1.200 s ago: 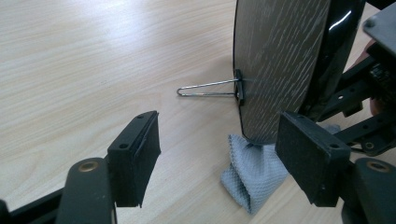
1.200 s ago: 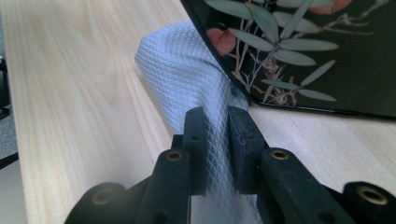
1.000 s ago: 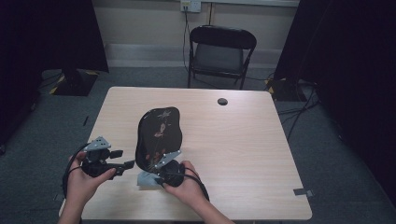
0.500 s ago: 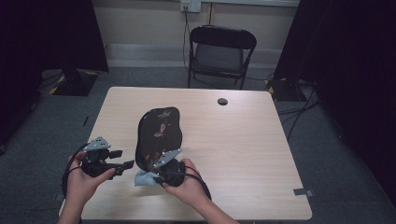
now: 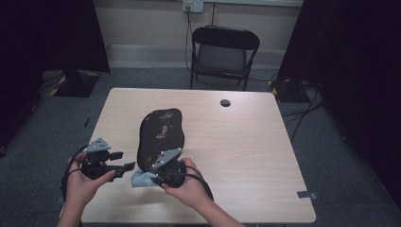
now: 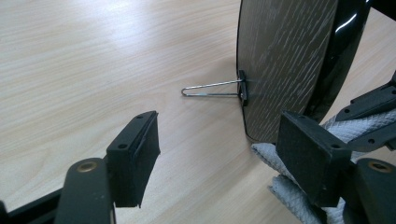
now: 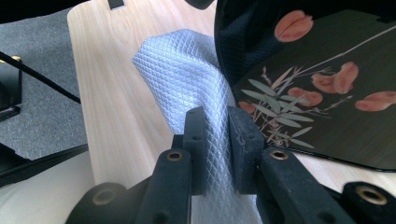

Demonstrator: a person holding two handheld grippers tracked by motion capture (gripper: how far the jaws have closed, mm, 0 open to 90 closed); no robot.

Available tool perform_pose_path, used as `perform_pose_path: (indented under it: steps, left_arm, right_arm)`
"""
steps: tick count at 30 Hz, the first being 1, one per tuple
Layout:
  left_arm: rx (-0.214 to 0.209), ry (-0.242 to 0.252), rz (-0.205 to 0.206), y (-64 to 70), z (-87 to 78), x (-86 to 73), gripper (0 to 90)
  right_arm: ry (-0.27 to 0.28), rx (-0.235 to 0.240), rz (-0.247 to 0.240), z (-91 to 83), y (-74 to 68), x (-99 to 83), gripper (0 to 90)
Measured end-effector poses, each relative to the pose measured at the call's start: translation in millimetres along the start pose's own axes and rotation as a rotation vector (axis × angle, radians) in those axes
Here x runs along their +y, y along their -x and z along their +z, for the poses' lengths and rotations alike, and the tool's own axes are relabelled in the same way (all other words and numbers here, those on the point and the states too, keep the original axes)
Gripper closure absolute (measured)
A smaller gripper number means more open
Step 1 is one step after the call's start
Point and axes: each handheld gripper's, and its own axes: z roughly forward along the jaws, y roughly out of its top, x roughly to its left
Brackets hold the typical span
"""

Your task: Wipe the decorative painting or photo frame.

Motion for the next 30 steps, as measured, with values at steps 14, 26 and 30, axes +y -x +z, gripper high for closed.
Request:
perform_pose_path:
  steps: [14,26,30]
  left_arm:
    - [0.020,0.016,-0.024,-7.0,-3.3,-3.1,29.7]
    - [0.042,-0.006,-0.044,-17.6,2.1,-12.2,29.3]
    - [0.046,-0.012,-0.050,-19.1,3.2,-14.1,29.3]
  right_arm:
    - [-0.001,0.002,-0.003,-0.5,-0.2,0.3,79.1]
    - [0.011,-0.001,-0.018,-9.1,-3.1,7.8,79.2]
    - [0.020,-0.001,-0.036,-15.9,-5.5,15.7,79.2]
